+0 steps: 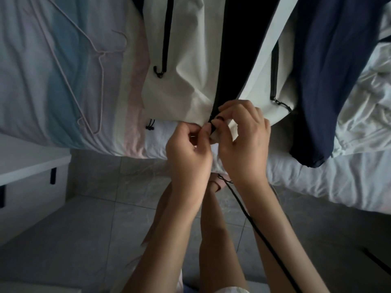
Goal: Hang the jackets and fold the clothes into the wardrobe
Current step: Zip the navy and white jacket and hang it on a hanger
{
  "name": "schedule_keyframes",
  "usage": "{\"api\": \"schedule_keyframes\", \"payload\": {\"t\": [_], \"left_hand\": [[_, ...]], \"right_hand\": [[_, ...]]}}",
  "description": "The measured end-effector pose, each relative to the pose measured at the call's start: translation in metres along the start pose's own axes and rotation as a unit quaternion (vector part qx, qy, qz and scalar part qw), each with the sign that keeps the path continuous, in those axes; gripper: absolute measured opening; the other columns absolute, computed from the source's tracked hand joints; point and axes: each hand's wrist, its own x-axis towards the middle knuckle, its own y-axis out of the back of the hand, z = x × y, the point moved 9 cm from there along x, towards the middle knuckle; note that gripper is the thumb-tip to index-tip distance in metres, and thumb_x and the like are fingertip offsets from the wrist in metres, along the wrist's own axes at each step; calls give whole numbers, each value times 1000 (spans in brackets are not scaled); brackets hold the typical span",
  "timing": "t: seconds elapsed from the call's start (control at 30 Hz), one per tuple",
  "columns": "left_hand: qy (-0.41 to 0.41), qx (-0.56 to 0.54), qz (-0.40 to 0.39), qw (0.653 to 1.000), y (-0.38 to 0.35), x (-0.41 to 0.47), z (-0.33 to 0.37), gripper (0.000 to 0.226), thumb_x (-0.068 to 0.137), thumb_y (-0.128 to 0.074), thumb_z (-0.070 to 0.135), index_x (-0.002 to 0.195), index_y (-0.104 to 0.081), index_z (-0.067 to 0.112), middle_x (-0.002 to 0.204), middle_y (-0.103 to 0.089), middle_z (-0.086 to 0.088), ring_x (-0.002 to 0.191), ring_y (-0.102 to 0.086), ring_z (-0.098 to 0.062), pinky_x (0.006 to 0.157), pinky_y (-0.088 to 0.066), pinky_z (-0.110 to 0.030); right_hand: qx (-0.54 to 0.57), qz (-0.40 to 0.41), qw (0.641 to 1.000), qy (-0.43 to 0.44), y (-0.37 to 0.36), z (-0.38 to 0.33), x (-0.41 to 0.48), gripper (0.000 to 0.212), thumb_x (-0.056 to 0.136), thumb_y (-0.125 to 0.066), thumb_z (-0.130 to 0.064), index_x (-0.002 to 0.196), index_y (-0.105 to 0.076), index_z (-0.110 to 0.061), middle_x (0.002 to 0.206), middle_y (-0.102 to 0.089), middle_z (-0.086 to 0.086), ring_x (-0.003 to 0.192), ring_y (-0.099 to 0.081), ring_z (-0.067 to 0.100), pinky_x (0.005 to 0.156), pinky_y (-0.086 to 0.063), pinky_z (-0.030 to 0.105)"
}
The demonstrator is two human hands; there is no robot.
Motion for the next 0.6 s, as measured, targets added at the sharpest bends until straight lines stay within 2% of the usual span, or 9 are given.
{"api": "schedule_keyframes", "payload": {"t": [0.13, 0.2, 0.33, 0.47, 0.6], "left_hand": [[29, -45, 19, 998, 2, -2, 0, 15, 87, -59, 16, 73, -56, 12, 64, -62, 4, 59, -61, -6, 58, -44, -16], [39, -53, 24, 998, 2, -1, 0, 16, 85, -58, 21, 71, -55, 15, 63, -62, 1, 59, -61, -12, 57, -45, -20], [56, -63, 33, 996, 3, -1, 0, 17, 83, -59, 25, 70, -55, 15, 62, -61, 0, 56, -59, -10, 55, -43, -19], [69, -69, 35, 995, 4, 0, -2, 20, 87, -63, 17, 68, -55, 14, 60, -59, 1, 53, -55, -7, 54, -41, -17], [68, -82, 48, 993, 5, 0, 2, 20, 82, -59, 24, 64, -50, 22, 57, -55, 3, 51, -52, -9, 54, -40, -21]], "right_hand": [[33, 15, 999, 15, 0, -9, 1, 5, 80, -60, -3, 77, -59, -7, 97, -63, 0, 87, -60, 20, 73, -47, 43], [35, 21, 999, 7, 2, -10, 3, 6, 80, -60, -2, 77, -59, -8, 96, -63, -1, 86, -59, 15, 73, -47, 39], [-10, 35, 999, -10, 1, -11, 2, 5, 79, -60, -4, 78, -60, -10, 94, -63, -5, 83, -55, 9, 83, -36, 28], [-15, 45, 999, -25, 1, -12, 2, 5, 80, -61, -5, 78, -60, -10, 87, -61, -4, 77, -52, 10, 82, -33, 25], [-3, 59, 997, -49, 4, -12, -1, 8, 80, -62, -6, 75, -58, -11, 83, -59, -7, 73, -51, 10, 80, -34, 26]]}}
